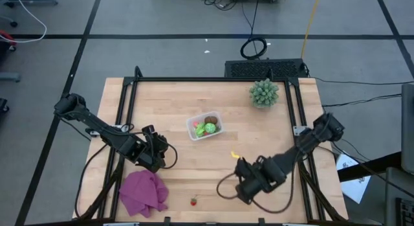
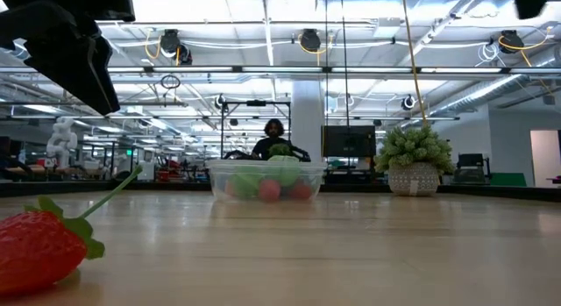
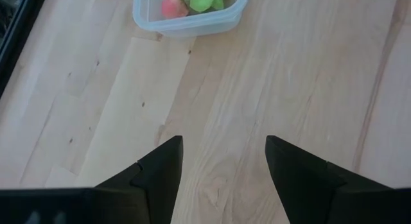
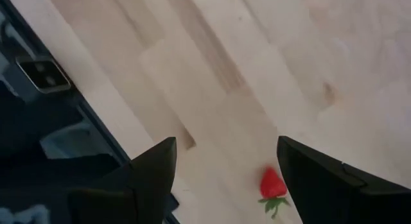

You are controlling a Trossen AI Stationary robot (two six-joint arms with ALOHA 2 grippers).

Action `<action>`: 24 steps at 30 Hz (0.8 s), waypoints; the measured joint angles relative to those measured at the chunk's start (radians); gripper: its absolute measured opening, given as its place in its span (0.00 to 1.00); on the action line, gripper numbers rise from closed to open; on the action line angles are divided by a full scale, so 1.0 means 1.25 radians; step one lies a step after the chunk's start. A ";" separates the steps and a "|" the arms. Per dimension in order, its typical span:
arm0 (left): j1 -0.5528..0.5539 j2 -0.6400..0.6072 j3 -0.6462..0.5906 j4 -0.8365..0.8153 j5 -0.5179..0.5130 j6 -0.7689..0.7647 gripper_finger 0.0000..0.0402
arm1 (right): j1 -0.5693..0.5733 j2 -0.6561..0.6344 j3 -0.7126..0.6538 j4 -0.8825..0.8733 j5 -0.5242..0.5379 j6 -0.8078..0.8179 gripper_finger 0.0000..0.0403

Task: Pick and placing Produce into tupperware
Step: Put the right red strawberry into the transparent container

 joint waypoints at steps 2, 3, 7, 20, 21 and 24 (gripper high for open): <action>0.000 0.000 0.000 0.000 0.000 0.003 0.57 | 0.021 0.008 -0.004 0.001 0.000 0.000 0.65; 0.000 0.000 0.000 0.000 0.001 0.003 0.57 | 0.030 0.010 -0.010 0.001 -0.001 0.000 0.65; 0.000 0.000 0.000 0.014 0.010 0.002 0.57 | 0.060 0.007 -0.061 0.000 -0.028 -0.012 0.65; 0.000 0.000 0.000 0.180 0.015 0.004 0.57 | 0.124 0.006 -0.255 0.002 -0.106 -0.316 0.65; 0.000 0.000 0.000 0.194 0.015 0.004 0.57 | 0.128 0.005 -0.261 0.008 -0.106 -0.322 0.65; 0.000 0.000 0.000 0.223 0.015 0.005 0.57 | 0.137 0.005 -0.276 0.039 -0.106 -0.345 0.65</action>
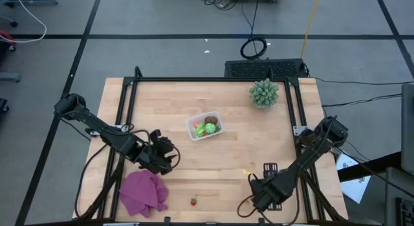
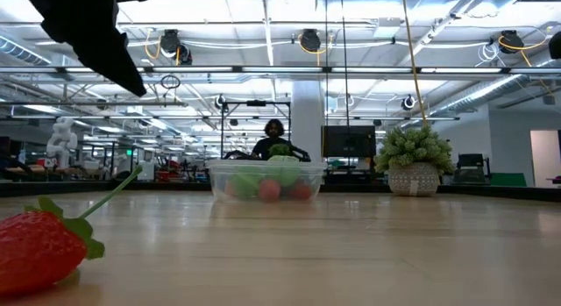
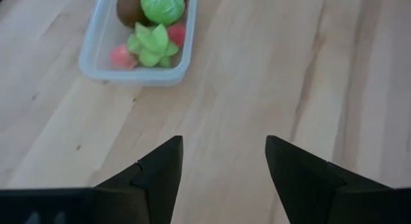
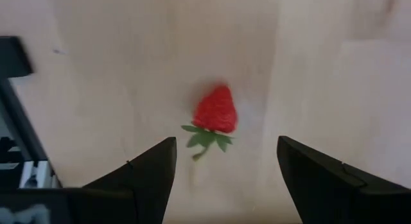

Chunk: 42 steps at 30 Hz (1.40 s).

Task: Pick and placing Produce into tupperware
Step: Put the right red strawberry into the transparent container

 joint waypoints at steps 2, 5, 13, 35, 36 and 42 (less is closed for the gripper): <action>0.000 0.000 0.000 0.014 0.000 0.000 0.57 | 0.005 0.000 -0.001 0.017 0.000 -0.013 0.65; 0.000 0.000 0.000 0.015 0.000 -0.003 0.57 | 0.008 0.000 -0.001 0.026 0.000 -0.027 0.65; 0.000 0.000 0.000 0.016 0.000 -0.021 0.57 | 0.014 0.000 -0.001 0.062 0.004 -0.046 0.65; 0.000 0.000 0.000 0.015 0.000 -0.053 0.57 | 0.016 -0.001 -0.184 0.249 -0.002 -0.075 0.65; 0.000 0.000 0.000 0.015 0.000 -0.050 0.57 | 0.016 -0.001 -0.192 0.257 -0.002 -0.074 0.65; 0.000 0.000 0.000 0.015 0.000 -0.049 0.57 | 0.014 -0.002 -0.202 0.277 -0.002 -0.076 0.62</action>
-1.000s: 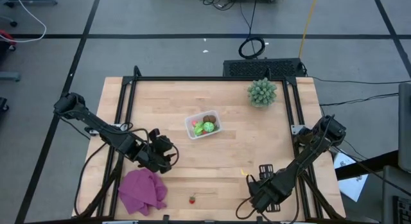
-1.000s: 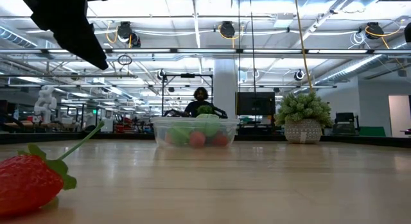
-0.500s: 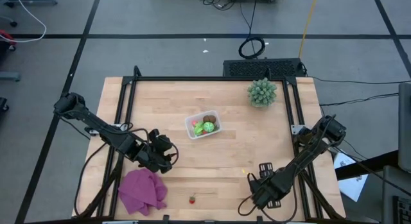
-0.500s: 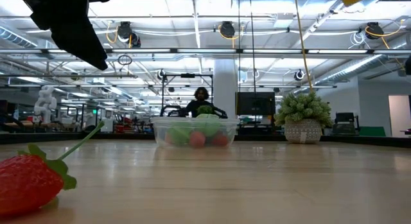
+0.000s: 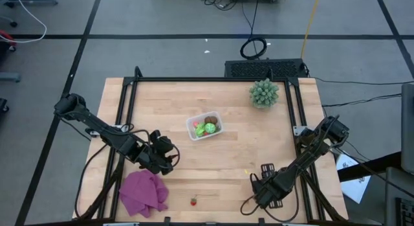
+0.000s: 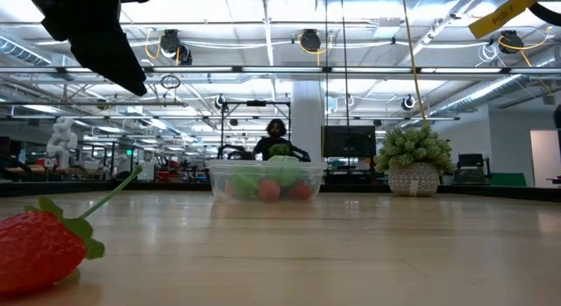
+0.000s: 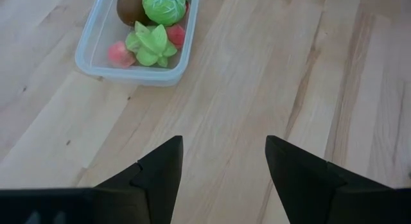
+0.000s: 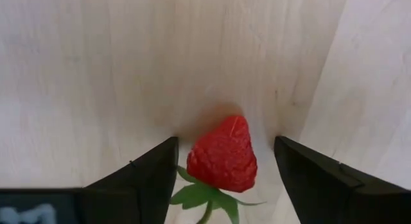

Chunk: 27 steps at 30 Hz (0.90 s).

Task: Pick and placing Produce into tupperware
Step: Put the right red strawberry into the transparent container

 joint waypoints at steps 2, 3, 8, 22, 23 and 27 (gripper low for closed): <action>0.000 0.000 0.000 0.000 0.000 0.000 0.57 | -0.002 0.000 0.000 -0.003 0.000 0.000 0.58; 0.000 0.000 0.000 0.000 0.000 0.000 0.57 | -0.002 0.000 0.000 -0.004 0.000 0.000 0.56; 0.000 0.000 0.000 0.000 0.000 0.001 0.57 | -0.008 0.000 -0.001 -0.004 0.000 -0.001 0.43; 0.000 0.000 0.000 0.000 0.000 0.002 0.57 | -0.056 -0.029 -0.004 -0.028 0.002 -0.027 0.34; 0.000 0.000 0.000 0.000 0.000 0.004 0.57 | -0.061 -0.038 -0.004 -0.029 0.003 -0.027 0.34; 0.000 0.000 0.000 -0.001 0.000 0.008 0.57 | -0.084 -0.083 -0.004 -0.031 0.006 -0.028 0.33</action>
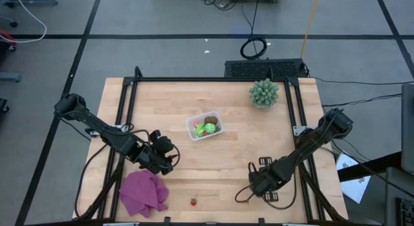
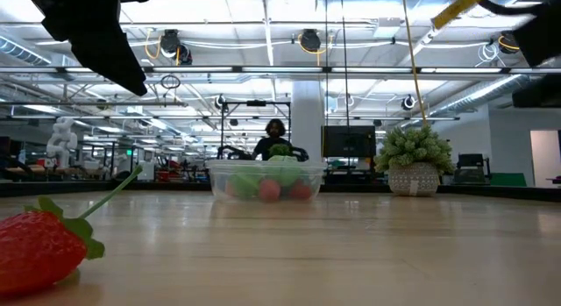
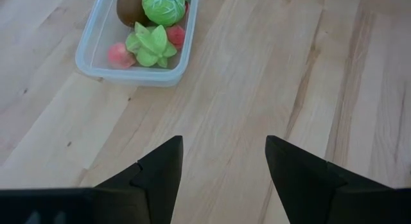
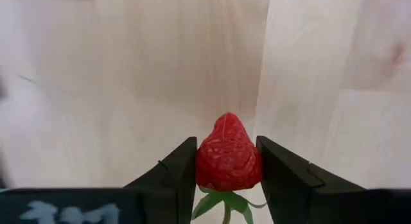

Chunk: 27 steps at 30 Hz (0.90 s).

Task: Pick and placing Produce into tupperware
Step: Put the right red strawberry into the transparent container

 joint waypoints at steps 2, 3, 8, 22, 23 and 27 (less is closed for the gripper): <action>0.000 0.000 0.000 0.000 0.000 0.000 0.57 | -0.016 -0.031 0.000 0.003 0.004 -0.010 0.33; 0.000 0.000 0.000 0.000 0.000 0.000 0.57 | -0.026 -0.047 0.001 0.007 0.020 -0.013 0.33; 0.000 0.000 0.000 0.000 0.000 0.001 0.57 | -0.096 -0.126 0.002 0.070 0.065 -0.089 0.33; 0.000 0.000 0.000 -0.006 0.000 0.006 0.57 | -0.361 -0.149 0.118 0.231 0.096 -0.465 0.33; 0.000 0.000 0.000 -0.007 0.000 0.006 0.57 | -0.378 -0.147 0.130 0.249 0.104 -0.491 0.33; 0.000 0.000 0.000 -0.007 0.018 0.024 0.57 | -0.445 -0.132 0.175 0.318 0.106 -0.576 0.33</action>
